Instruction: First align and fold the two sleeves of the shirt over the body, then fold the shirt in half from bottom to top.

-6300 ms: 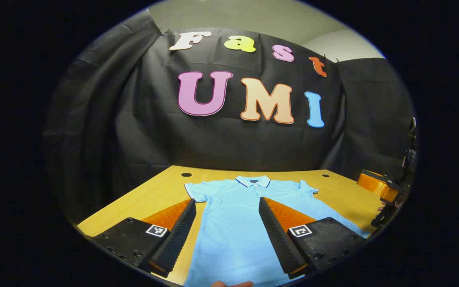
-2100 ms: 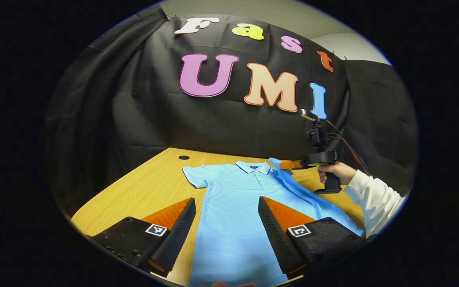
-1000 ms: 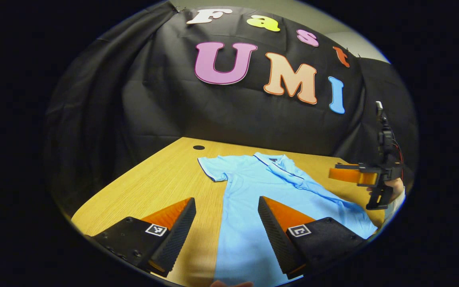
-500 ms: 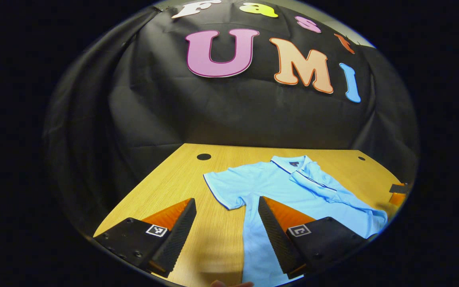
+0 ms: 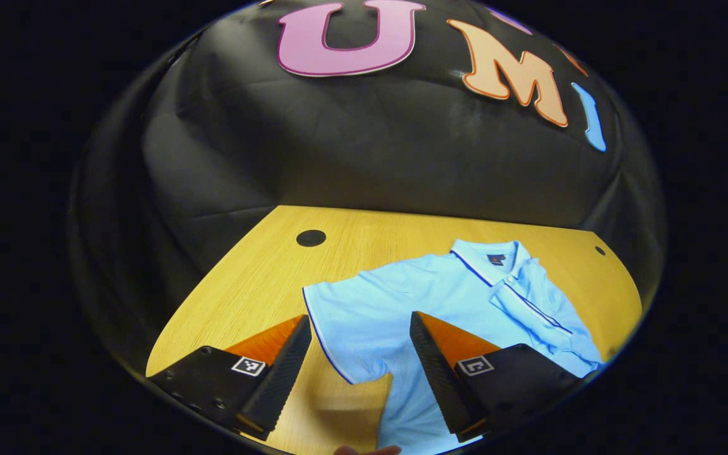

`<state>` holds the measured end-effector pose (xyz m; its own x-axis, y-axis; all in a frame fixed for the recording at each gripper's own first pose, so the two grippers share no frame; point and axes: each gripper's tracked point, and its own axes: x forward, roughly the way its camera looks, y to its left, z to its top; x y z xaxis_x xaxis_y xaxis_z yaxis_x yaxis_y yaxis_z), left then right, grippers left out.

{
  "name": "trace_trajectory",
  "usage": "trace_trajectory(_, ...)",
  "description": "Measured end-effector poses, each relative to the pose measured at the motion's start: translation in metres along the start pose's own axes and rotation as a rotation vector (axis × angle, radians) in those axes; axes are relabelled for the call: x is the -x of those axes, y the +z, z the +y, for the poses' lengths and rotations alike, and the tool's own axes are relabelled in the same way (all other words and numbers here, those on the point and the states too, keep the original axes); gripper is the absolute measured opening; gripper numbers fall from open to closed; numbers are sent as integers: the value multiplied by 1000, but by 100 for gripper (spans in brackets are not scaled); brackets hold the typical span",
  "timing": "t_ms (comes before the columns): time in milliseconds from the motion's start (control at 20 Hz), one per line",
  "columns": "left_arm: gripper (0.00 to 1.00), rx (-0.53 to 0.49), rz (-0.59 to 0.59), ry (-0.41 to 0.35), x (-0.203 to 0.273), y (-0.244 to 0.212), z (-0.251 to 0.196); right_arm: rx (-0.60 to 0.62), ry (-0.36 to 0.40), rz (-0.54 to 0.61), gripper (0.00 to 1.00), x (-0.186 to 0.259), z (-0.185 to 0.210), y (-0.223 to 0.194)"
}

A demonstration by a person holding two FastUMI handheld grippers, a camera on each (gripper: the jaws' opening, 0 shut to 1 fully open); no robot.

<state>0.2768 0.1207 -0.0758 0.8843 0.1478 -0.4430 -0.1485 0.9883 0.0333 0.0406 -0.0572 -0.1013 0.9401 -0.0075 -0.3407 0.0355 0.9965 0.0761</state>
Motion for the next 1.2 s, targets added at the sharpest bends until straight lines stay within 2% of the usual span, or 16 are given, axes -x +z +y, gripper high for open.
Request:
trace_trajectory(50, 94, 0, 25, 13, -9, -6, 4, -3, -1, 0, 95, 1, 0, -1)
trace_trajectory(100, 94, 5, 42, 23, -17, -9, 8, -8, 3, -1, 98, 1, 0, -1)
trace_trajectory(500, 93, -19, 147, 42, -39, -36, 10, -30, -31, 5, 98, 2, -17, 8)
trace_trajectory(950, 92, 20, 114, 34, -38, -40, 9, -69, -74, -4, 98, 6, -42, 5)
trace_trajectory(1050, 91, -1, 105, -1, -39, -39, 7, -70, -70, -5, 98, 6, -43, 5)
trace_trajectory(1150, 75, -11, 94, -36, -40, -39, 0, -68, -76, -10, 98, 7, -46, 6)
trace_trajectory(1200, 56, -25, 92, -56, -39, -38, -4, -70, -77, -13, 98, 8, -47, 7)
